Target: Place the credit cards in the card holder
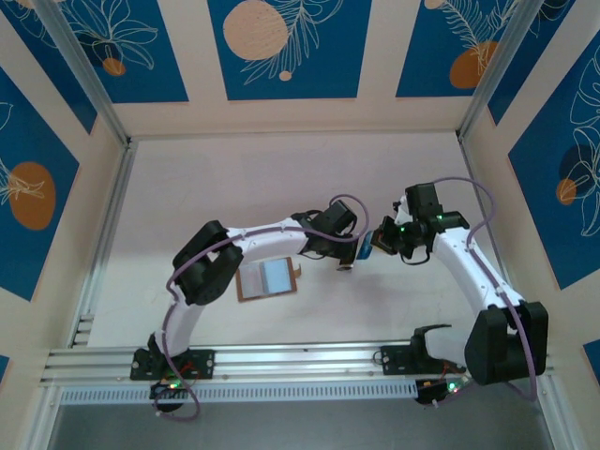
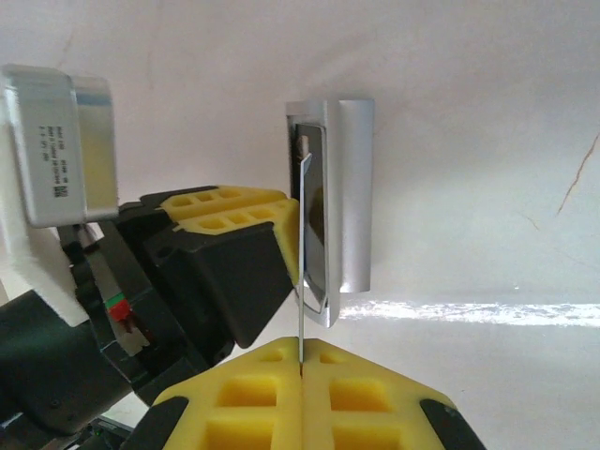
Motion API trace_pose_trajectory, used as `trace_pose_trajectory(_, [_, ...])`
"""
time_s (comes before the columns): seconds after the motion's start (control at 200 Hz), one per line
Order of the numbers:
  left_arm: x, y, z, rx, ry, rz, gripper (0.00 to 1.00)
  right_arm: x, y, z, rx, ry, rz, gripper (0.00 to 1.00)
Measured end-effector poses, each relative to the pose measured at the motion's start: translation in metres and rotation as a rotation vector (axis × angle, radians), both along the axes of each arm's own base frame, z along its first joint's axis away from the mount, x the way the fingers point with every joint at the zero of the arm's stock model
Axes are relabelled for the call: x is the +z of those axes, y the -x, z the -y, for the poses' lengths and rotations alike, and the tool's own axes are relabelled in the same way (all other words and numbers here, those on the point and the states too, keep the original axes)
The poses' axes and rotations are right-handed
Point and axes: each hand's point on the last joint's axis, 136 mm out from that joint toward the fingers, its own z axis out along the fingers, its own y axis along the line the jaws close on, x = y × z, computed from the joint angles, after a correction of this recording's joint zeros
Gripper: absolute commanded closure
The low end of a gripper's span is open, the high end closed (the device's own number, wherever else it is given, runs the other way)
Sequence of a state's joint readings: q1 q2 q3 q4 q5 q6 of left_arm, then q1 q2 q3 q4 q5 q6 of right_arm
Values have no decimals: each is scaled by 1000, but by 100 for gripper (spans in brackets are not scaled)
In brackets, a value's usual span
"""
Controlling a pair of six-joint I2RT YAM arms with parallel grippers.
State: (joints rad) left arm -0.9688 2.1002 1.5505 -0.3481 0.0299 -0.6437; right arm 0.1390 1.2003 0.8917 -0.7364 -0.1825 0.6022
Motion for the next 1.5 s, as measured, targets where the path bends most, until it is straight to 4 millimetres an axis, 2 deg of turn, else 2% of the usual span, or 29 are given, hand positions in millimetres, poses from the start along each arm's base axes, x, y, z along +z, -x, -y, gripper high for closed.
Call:
trace_pose_trajectory(0.13, [38,7,-11,-3,64,26,81,17,1,-10,38,-9,58,100])
trace_pose_trajectory(0.24, [75,16,-40,20,128,60,82,28,-1,-26,91,-18,102,100])
trace_pose_trajectory(0.31, [86,19,-68,59,150,73,81,33,0,-40,140,-23,125,100])
trace_pose_trajectory(0.41, [75,23,-123,152,124,57,80,35,1,-67,230,-32,147,100])
trace_pose_trajectory(0.565, [24,45,-211,314,-5,-28,80,26,5,-118,386,-60,155,100])
trace_pose_trajectory(0.63, [7,58,-236,355,-51,-64,80,20,6,-143,456,-76,155,100])
trace_pose_trajectory(0.71, [-5,66,-255,392,-84,-95,79,14,8,-172,533,-108,165,100])
trace_pose_trajectory(0.845, [-13,67,-268,431,-99,-114,80,1,14,-208,624,-169,175,100])
trace_pose_trajectory(0.985, [-23,66,-274,451,-123,-129,80,-10,13,-228,668,-208,188,100])
trace_pose_trajectory(1.105, [-35,70,-280,461,-153,-147,81,-19,11,-240,689,-233,196,100])
trace_pose_trajectory(1.501, [-36,68,-285,481,-163,-127,81,-56,8,-257,715,-248,161,100])
